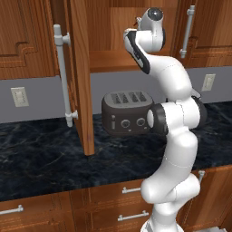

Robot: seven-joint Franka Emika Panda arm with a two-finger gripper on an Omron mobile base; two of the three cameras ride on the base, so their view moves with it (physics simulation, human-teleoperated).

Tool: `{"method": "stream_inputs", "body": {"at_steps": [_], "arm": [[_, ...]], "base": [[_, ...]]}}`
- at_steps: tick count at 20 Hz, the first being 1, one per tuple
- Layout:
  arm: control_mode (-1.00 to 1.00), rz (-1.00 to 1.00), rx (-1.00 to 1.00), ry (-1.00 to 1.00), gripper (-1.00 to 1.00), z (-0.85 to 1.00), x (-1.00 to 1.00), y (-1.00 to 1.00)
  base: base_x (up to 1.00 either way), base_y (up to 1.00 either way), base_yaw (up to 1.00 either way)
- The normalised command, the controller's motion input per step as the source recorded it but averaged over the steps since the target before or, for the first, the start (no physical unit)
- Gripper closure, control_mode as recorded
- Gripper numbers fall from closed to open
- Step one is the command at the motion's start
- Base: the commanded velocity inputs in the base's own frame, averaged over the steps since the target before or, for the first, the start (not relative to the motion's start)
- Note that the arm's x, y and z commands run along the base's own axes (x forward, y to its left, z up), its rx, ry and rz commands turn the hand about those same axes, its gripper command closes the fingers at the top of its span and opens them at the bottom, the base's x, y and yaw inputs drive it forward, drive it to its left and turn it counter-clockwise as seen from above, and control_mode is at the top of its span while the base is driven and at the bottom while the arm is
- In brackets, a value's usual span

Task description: Open the cabinet. Pick the spray and place it next to the sink. Then close the cabinet.

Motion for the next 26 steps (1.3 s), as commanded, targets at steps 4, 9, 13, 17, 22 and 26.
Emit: {"method": "stream_inputs", "body": {"at_steps": [4, 9, 13, 17, 22, 26], "arm": [[-1.00, 0.01, 0.00, -0.02, 1.00, 0.00, -0.29, 0.00], [-1.00, 0.06, 0.00, -0.10, 1.00, 0.01, -0.79, 0.00], [-1.00, 0.07, 0.00, -0.06, 1.00, 0.05, -0.92, 0.00], [-1.00, 0.06, 0.00, -0.05, 1.00, 0.00, -0.96, 0.00], [-1.00, 0.04, 0.00, -0.03, 1.00, 0.00, -0.99, 0.00], [-1.00, 0.00, 0.00, -0.04, 1.00, 0.00, -1.00, 0.00]], "base": [[0.00, 0.00, 0.00], [0.00, 0.00, 0.00], [0.00, 0.00, 0.00], [0.00, 0.00, 0.00], [0.00, 0.00, 0.00], [0.00, 0.00, 0.00]]}}
